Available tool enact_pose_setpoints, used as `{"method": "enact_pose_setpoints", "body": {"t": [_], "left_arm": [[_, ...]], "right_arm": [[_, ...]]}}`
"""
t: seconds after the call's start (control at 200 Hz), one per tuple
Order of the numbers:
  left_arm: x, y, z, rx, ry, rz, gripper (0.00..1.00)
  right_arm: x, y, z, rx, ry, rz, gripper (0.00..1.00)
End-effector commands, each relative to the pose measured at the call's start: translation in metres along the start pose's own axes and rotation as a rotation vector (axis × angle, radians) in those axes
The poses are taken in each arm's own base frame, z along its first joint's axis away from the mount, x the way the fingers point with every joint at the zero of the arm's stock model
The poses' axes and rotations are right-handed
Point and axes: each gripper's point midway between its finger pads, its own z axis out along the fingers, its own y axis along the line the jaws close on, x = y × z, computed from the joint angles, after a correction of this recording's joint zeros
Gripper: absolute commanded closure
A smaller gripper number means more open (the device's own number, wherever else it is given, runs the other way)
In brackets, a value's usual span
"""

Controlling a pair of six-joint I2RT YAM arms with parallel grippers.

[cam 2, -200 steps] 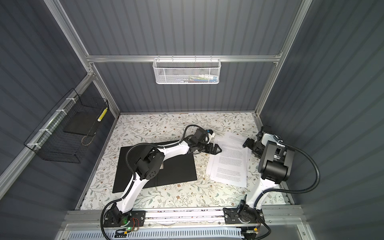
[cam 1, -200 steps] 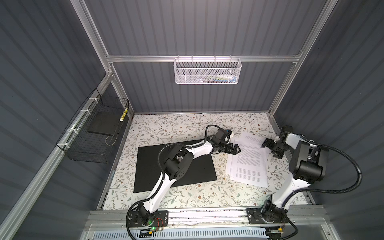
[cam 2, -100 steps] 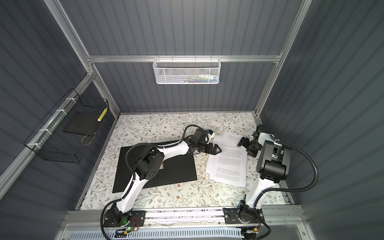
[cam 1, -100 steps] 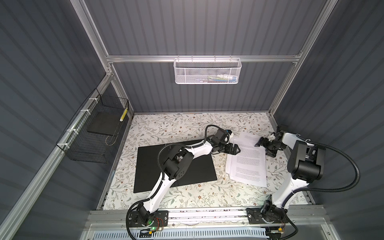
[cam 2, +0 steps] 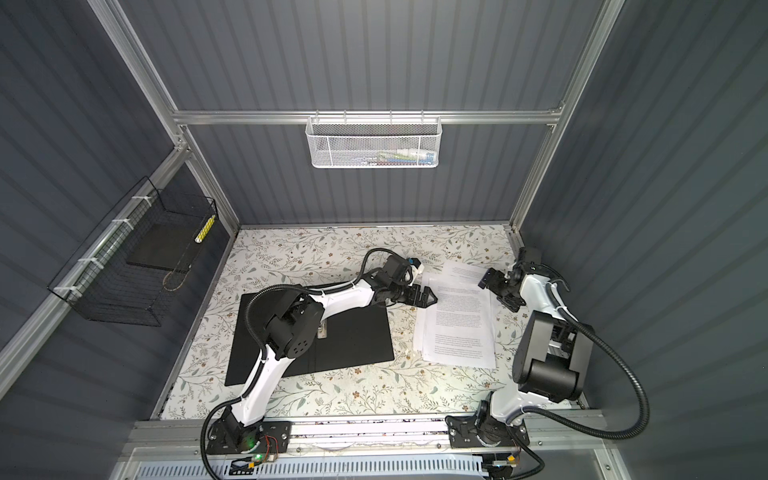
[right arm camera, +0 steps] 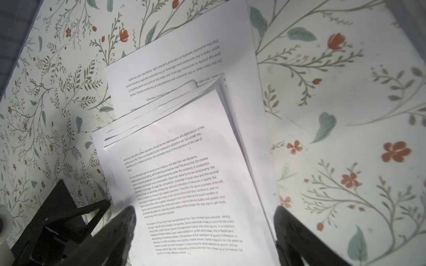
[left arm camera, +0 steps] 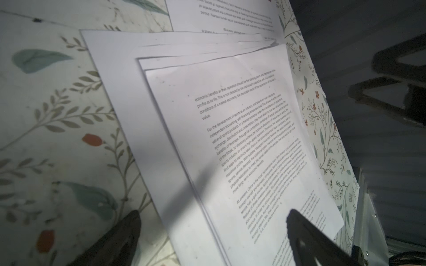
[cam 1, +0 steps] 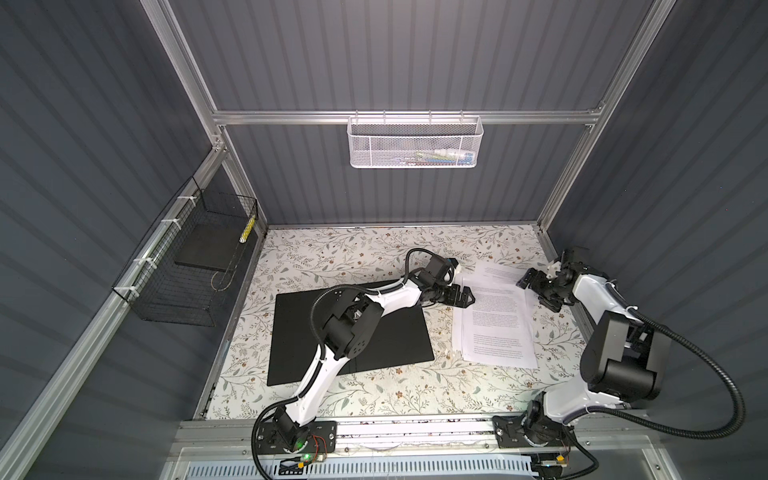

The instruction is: Put the files into the folder

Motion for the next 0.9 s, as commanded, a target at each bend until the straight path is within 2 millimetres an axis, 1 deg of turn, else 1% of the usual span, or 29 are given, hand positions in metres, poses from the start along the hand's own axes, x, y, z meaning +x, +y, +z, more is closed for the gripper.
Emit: {"method": "enact_pose_setpoints", "body": {"t": [0.0, 0.03, 0.105, 0.155, 0.185, 0.21, 0.285, 0.315, 0.35, 0.4, 0.46, 0.475, 0.51, 0.595, 0.68, 0.78, 0.896], "left_arm": [[-0.004, 0.007, -0.022, -0.047, 0.005, -0.008, 0.00], [-0.008, 0.008, -0.024, -0.048, -0.002, -0.003, 0.01], [-0.020, 0.016, -0.027, -0.059, -0.014, -0.006, 0.01], [-0.026, 0.024, -0.029, -0.072, -0.013, -0.011, 0.00], [-0.029, 0.028, -0.030, -0.077, -0.012, -0.011, 0.01], [-0.033, 0.036, -0.032, -0.112, -0.027, -0.010, 0.01], [-0.034, 0.044, -0.037, -0.137, -0.034, -0.009, 0.01], [-0.033, 0.048, -0.039, -0.144, -0.033, -0.011, 0.00], [-0.031, 0.048, -0.040, -0.142, -0.030, -0.012, 0.01], [-0.025, 0.048, -0.040, -0.136, -0.017, -0.014, 0.01], [-0.018, 0.046, -0.040, -0.112, -0.010, -0.017, 0.01], [-0.018, 0.046, -0.040, -0.110, -0.012, -0.018, 0.01], [-0.011, 0.040, -0.038, -0.063, 0.001, -0.026, 0.01], [0.003, 0.036, -0.032, -0.028, 0.023, -0.050, 0.01], [0.015, 0.033, -0.024, -0.024, 0.048, -0.059, 0.01], [0.025, 0.021, -0.015, 0.006, 0.070, -0.062, 0.00], [0.035, 0.012, -0.008, 0.018, 0.091, -0.059, 0.01]], "right_arm": [[0.032, -0.006, 0.007, 0.033, 0.085, 0.011, 0.08], [0.040, 0.001, 0.005, 0.030, 0.088, -0.007, 0.08], [0.070, 0.018, -0.002, 0.024, 0.118, -0.072, 0.07], [0.092, 0.027, -0.007, 0.018, 0.154, -0.095, 0.09], [0.102, 0.029, -0.009, 0.022, 0.173, -0.104, 0.10], [0.114, 0.029, -0.011, 0.032, 0.188, -0.107, 0.11], [0.138, 0.027, -0.012, 0.049, 0.215, -0.123, 0.11], [0.144, 0.024, -0.012, 0.063, 0.220, -0.126, 0.11], [0.145, 0.019, -0.013, 0.082, 0.212, -0.125, 0.10], [0.135, 0.012, -0.012, 0.114, 0.164, -0.126, 0.08], [0.114, 0.007, -0.013, 0.126, 0.111, -0.106, 0.07], [0.107, 0.007, -0.013, 0.121, 0.096, -0.100, 0.06], [0.092, 0.004, -0.013, 0.119, 0.063, -0.084, 0.05], [0.053, -0.012, -0.015, 0.145, 0.006, -0.040, 0.04], [0.022, -0.026, -0.012, 0.155, -0.013, -0.001, 0.03], [0.000, -0.033, -0.001, 0.126, -0.009, 0.034, 0.03], [-0.010, -0.035, 0.018, 0.087, 0.016, 0.055, 0.03]]}}
